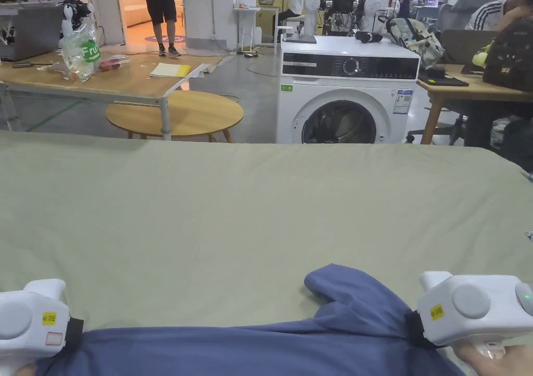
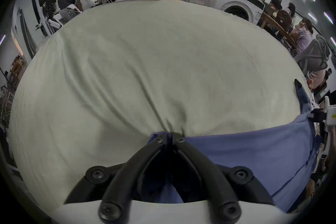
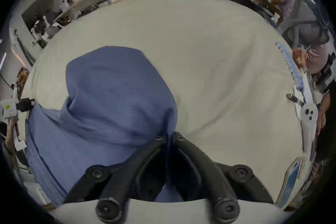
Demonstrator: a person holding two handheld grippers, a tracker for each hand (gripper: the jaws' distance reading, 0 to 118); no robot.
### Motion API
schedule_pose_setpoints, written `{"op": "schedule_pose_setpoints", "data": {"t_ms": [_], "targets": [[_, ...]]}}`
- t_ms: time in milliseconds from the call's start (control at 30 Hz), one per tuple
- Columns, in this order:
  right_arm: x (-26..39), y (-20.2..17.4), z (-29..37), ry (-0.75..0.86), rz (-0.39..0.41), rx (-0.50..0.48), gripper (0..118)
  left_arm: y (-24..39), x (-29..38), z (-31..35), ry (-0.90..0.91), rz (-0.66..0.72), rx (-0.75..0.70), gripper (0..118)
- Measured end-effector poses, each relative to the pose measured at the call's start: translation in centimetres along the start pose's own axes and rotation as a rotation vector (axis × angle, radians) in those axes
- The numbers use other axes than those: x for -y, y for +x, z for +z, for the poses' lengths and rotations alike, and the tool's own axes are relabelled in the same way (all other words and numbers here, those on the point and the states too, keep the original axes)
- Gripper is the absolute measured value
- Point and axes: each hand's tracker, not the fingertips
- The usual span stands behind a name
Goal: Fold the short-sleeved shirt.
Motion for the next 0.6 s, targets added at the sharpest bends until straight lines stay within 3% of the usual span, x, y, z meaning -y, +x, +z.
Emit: {"op": "schedule_pose_setpoints", "data": {"t_ms": [133, 200, 300, 433, 600], "targets": [[1.2, 0.9, 4.1, 0.167, -0.061, -0.035, 2, -0.7, 0.3, 4.3, 0.080, -0.064, 0.083, 0], [2.8, 1.9, 7.5, 0.214, -0.057, -0.092, 2, -1.2, 2.3, 9.2, 0.242, -0.051, 0.140, 0], [6.9, 2.4, 12.6, 0.247, -0.032, -0.094, 2, -2.6, 5.8, 14.8, 0.326, -0.039, 0.198, 0], [14.2, 2.0, 16.8, 0.273, -0.024, -0.102, 2, -2.9, 11.7, 18.0, 0.293, -0.042, 0.222, 0], [22.2, 0.7, 17.8, 0.228, -0.009, -0.080, 2, -3.6, 18.5, 17.5, 0.196, -0.023, 0.222, 0]]}}
